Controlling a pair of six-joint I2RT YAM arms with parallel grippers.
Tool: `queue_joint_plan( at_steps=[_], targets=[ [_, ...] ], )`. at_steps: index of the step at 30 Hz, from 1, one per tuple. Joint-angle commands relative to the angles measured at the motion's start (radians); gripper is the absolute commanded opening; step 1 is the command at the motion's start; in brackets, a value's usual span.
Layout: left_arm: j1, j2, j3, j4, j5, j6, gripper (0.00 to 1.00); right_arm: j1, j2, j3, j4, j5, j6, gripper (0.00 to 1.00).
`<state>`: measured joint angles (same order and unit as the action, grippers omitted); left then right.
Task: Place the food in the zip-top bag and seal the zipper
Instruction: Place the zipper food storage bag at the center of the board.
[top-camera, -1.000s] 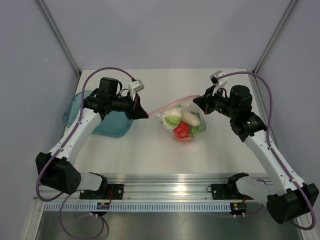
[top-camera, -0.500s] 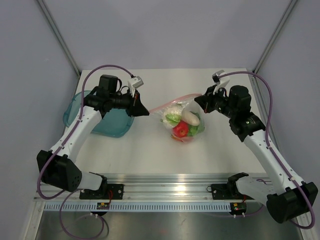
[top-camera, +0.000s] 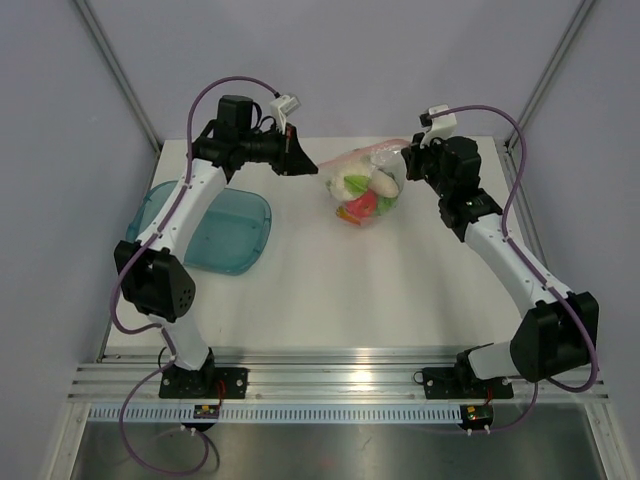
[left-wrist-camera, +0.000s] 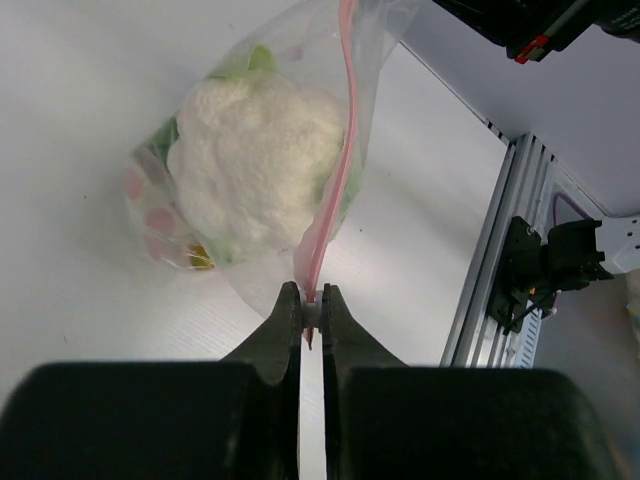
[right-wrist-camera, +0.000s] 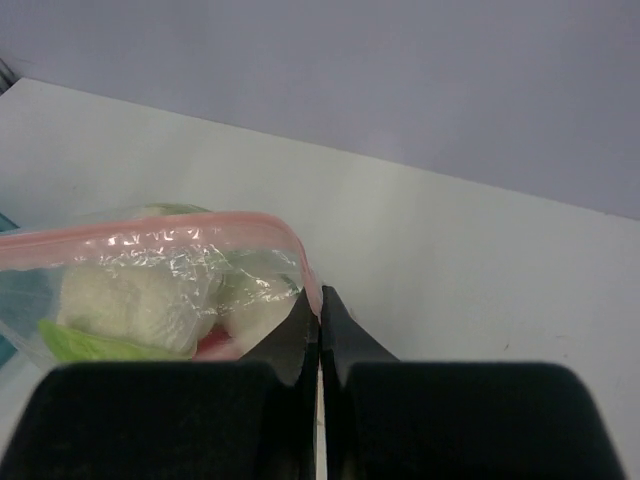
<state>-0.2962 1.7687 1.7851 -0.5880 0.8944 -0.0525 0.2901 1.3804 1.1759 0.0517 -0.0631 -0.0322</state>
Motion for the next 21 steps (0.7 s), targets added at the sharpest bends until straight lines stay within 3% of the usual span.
queue_joint_plan(
  at_steps=[1,2,3,4,5,6,8,9,10,16,21],
  targets=[
    [-0.006,-0.015,0.082,0.047,0.040,-0.037,0.00,-0.023,-0.015,0.064,0.155,0.086,-0.061,0.00],
    [-0.011,-0.026,0.067,0.045,0.037,-0.021,0.01,-0.025,-0.030,0.050,0.149,0.079,-0.055,0.01],
    [-0.020,-0.046,0.021,0.045,0.035,-0.012,0.11,-0.023,-0.040,0.028,0.148,0.068,-0.048,0.05],
    [-0.024,-0.057,-0.007,0.037,0.041,-0.004,0.31,-0.025,-0.055,-0.016,0.140,0.063,-0.037,0.15],
    [-0.032,-0.067,-0.038,0.043,0.049,0.005,0.69,-0.025,-0.082,-0.045,0.128,0.031,-0.006,0.26],
    [-0.038,-0.080,-0.105,0.056,0.054,0.002,0.84,-0.023,-0.099,-0.076,0.126,0.020,0.009,0.57],
    [-0.063,-0.097,-0.131,0.044,0.034,0.002,0.98,-0.025,-0.148,-0.180,0.149,0.011,0.081,0.80],
    [-0.070,-0.100,-0.131,0.027,0.022,0.003,0.99,-0.025,-0.167,-0.209,0.148,0.017,0.103,0.97],
    [-0.072,-0.109,-0.125,-0.010,-0.003,0.002,0.99,-0.025,-0.185,-0.252,0.125,0.026,0.121,0.99],
    [-0.073,-0.244,-0.144,-0.050,-0.200,-0.053,0.99,-0.025,-0.400,-0.325,0.001,0.135,0.198,0.99],
    [-0.073,-0.412,-0.225,-0.027,-0.345,-0.142,0.99,-0.025,-0.517,-0.257,-0.245,0.275,0.258,1.00]
  ],
)
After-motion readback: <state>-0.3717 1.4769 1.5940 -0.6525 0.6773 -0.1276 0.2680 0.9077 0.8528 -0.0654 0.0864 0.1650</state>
